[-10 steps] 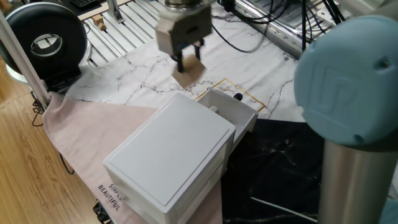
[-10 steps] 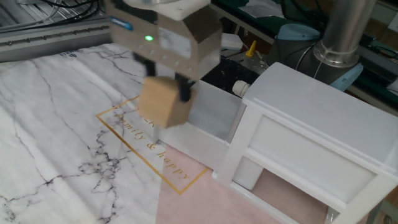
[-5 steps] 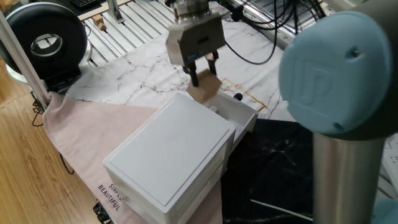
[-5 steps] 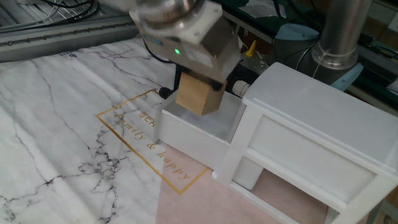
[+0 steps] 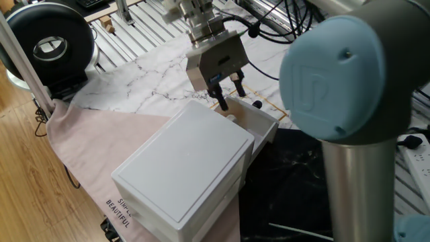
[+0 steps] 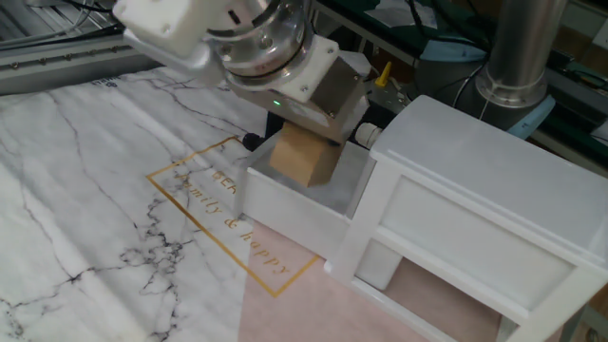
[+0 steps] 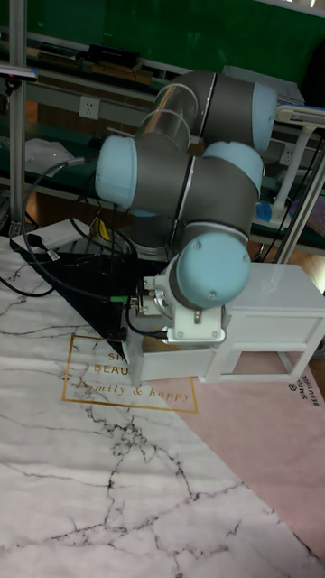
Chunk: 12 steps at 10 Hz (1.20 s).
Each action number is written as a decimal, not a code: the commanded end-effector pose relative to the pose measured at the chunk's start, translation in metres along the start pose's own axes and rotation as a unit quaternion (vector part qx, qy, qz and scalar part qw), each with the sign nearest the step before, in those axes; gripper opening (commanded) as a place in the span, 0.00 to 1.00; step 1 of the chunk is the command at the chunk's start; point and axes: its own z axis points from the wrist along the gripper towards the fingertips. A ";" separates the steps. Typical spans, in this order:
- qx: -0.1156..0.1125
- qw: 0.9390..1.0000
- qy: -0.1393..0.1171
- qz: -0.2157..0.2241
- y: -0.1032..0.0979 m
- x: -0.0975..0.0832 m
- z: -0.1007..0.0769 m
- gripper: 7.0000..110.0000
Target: Put things in the drawer
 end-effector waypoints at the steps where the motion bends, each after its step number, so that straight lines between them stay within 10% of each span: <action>1: -0.013 0.999 0.028 -0.021 0.005 0.002 0.008 0.15; 4: -0.014 1.000 -0.008 -0.027 0.005 -0.010 -0.006 0.15; 6: 0.001 0.995 -0.102 -0.021 -0.011 -0.040 -0.048 0.15; 7: 0.039 0.979 -0.197 -0.020 -0.040 -0.074 -0.085 0.15; 8: 0.060 0.969 -0.236 -0.039 -0.062 -0.085 -0.101 0.15; 9: 0.052 0.967 -0.247 -0.042 -0.069 -0.092 -0.086 0.15; 12: 0.070 0.928 -0.362 -0.049 -0.101 -0.122 -0.085 0.00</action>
